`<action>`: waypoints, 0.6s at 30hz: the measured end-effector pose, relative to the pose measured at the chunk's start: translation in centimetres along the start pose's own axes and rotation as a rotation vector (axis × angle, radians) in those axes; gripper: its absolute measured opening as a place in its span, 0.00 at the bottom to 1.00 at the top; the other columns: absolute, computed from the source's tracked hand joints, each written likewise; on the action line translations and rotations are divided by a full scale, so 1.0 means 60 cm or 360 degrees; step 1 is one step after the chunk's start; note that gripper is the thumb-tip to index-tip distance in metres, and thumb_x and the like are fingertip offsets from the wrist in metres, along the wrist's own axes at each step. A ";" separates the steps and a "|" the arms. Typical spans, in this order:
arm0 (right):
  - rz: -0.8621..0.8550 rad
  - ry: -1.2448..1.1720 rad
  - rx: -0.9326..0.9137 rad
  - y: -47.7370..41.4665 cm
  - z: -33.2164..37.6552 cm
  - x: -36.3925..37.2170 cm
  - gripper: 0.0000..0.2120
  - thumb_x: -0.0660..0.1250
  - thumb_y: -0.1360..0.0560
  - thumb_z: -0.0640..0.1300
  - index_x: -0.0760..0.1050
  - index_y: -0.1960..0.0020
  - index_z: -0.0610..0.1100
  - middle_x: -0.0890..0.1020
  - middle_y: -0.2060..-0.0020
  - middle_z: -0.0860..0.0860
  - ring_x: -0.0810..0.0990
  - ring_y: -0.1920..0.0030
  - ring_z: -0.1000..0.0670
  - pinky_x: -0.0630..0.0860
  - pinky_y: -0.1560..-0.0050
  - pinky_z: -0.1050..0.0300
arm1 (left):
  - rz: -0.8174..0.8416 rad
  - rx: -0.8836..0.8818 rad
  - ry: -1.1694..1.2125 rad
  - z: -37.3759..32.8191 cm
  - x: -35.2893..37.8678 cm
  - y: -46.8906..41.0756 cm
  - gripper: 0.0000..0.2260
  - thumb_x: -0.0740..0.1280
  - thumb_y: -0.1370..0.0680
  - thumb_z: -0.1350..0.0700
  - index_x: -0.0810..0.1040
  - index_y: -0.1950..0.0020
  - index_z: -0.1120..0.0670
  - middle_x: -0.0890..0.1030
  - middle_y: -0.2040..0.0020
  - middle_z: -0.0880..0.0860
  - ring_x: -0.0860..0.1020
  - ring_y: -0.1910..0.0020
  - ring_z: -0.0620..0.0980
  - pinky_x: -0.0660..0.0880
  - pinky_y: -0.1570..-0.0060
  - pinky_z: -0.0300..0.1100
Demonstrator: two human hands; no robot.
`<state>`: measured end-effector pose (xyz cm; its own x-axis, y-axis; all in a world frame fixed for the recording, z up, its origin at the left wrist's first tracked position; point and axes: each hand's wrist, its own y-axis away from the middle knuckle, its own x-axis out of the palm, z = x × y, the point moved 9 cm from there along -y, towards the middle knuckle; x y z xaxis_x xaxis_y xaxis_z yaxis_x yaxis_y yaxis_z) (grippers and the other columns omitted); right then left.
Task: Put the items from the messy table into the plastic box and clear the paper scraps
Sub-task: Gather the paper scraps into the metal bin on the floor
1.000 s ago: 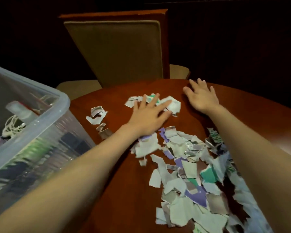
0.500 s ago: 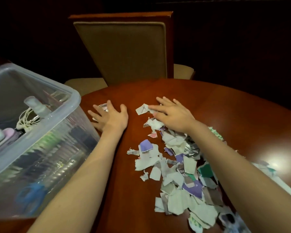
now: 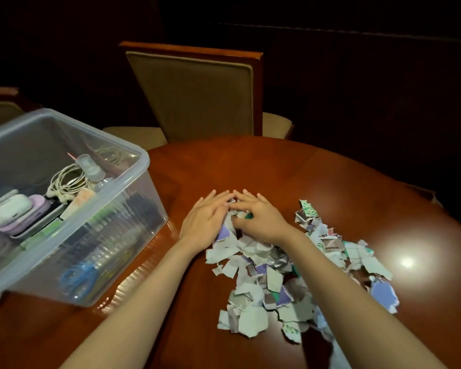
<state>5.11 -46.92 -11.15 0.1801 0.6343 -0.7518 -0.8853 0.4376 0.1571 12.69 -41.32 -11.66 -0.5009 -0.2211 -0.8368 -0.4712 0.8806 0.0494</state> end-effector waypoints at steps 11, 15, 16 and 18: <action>-0.0929 0.0081 0.0481 0.135 -0.078 -0.146 0.17 0.55 0.20 0.45 0.72 0.33 0.48 0.68 0.29 0.50 0.68 0.31 0.50 0.64 0.29 0.49 | 0.0090 0.0040 0.0099 -0.030 0.013 0.085 0.17 0.52 0.17 0.51 0.67 0.29 0.42 0.62 0.26 0.41 0.55 0.25 0.41 0.47 0.27 0.40; -0.0445 0.0249 0.0716 0.138 -0.124 -0.071 0.24 0.45 0.17 0.53 0.51 0.23 0.48 0.49 0.23 0.50 0.45 0.23 0.50 0.39 0.26 0.49 | 0.0056 -0.0115 0.0643 -0.019 0.011 0.107 0.16 0.58 0.19 0.52 0.69 0.32 0.40 0.80 0.41 0.52 0.78 0.52 0.51 0.74 0.53 0.47; -0.0386 0.0279 0.0615 0.134 -0.103 -0.047 0.24 0.44 0.17 0.53 0.50 0.23 0.48 0.48 0.23 0.51 0.44 0.23 0.50 0.38 0.26 0.50 | 0.0023 -0.0109 0.0772 -0.019 0.007 0.110 0.17 0.59 0.19 0.53 0.70 0.31 0.42 0.81 0.48 0.50 0.76 0.60 0.48 0.72 0.61 0.43; -0.0256 0.0283 0.0359 0.122 -0.041 0.002 0.23 0.43 0.17 0.53 0.50 0.23 0.51 0.47 0.23 0.54 0.43 0.23 0.53 0.36 0.26 0.53 | -0.0055 -0.0107 0.0899 -0.014 -0.008 0.105 0.18 0.58 0.19 0.55 0.68 0.29 0.46 0.78 0.49 0.43 0.72 0.58 0.38 0.69 0.59 0.31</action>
<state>-2.37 -45.20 -11.69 0.2146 0.4333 -0.8753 -0.7310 0.6656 0.1503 9.37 -35.99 -10.49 -0.7860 -0.4556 -0.4179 -0.5304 0.8442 0.0772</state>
